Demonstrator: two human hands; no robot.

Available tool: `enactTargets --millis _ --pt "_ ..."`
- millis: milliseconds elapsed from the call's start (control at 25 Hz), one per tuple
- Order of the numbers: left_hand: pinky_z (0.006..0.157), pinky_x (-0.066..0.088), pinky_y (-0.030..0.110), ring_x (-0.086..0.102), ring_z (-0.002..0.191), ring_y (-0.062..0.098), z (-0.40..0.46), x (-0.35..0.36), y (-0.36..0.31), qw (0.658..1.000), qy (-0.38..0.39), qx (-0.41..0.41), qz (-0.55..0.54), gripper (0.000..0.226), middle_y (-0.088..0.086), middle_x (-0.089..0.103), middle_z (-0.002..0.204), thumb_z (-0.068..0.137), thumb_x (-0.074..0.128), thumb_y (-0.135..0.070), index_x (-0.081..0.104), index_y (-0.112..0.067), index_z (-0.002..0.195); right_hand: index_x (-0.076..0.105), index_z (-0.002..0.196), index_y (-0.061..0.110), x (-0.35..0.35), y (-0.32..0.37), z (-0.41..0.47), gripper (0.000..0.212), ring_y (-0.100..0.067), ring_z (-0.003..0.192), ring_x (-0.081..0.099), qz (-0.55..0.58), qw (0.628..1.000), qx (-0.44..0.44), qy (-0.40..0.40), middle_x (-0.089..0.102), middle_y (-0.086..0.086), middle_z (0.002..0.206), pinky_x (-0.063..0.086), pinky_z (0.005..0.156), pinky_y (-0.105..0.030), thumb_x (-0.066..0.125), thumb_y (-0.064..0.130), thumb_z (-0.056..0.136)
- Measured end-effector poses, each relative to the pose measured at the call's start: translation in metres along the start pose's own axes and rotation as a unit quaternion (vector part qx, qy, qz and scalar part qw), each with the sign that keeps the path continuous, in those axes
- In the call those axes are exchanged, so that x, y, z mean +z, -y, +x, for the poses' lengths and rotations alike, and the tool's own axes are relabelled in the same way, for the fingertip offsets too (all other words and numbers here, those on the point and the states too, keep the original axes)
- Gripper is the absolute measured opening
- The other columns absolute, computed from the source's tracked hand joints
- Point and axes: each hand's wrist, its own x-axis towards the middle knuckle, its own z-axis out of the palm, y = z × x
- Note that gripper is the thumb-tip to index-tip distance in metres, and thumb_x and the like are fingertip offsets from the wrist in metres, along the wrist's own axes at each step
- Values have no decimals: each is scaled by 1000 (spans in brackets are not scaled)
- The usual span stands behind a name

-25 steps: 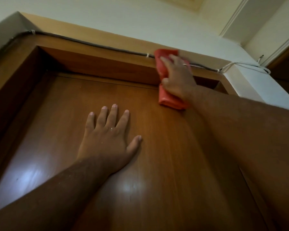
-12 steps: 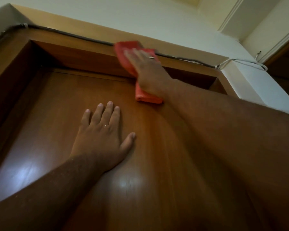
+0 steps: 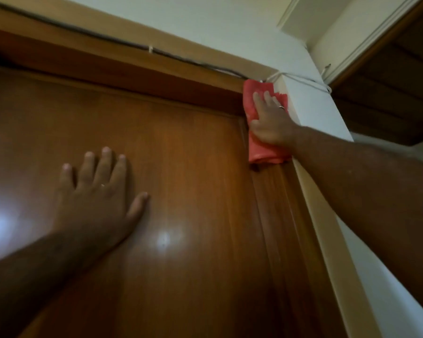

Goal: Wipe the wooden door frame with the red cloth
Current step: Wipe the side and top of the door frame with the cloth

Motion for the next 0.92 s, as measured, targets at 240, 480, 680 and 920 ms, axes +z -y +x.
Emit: enactTargets --millis 240,480,680,920 --pt "114 32 69 48 143 43 -151 43 -118 996 31 85 -21 85 23 47 157 82 44 -61 52 -7 147 17 155 12 56 -20 -188 68 -38 148 15 -63 995 -37 -69 15 -19 162 18 118 -46 48 22 96" --pt "119 21 66 35 149 43 -204 70 -116 993 35 108 23 84 22 35 164 89 41 -62 43 -9 154 38 143 3 88 -33 -381 53 -49 131 45 -99 993 -52 43 38 -25 147 29 105 -62 42 30 98" --pt "124 8 62 25 153 44 -205 73 -114 992 35 116 31 85 23 25 168 94 31 -64 26 -11 161 12 156 10 62 -21 -234 65 -40 149 9 -77 995 -15 -57 8 -20 163 14 120 -48 41 21 99" --pt "124 1 63 12 157 43 -208 69 -114 993 56 104 -21 83 23 13 170 98 27 -62 11 -13 163 20 154 7 78 -31 -259 63 -41 148 12 -76 993 -41 -85 13 -22 162 20 117 -48 46 15 97"
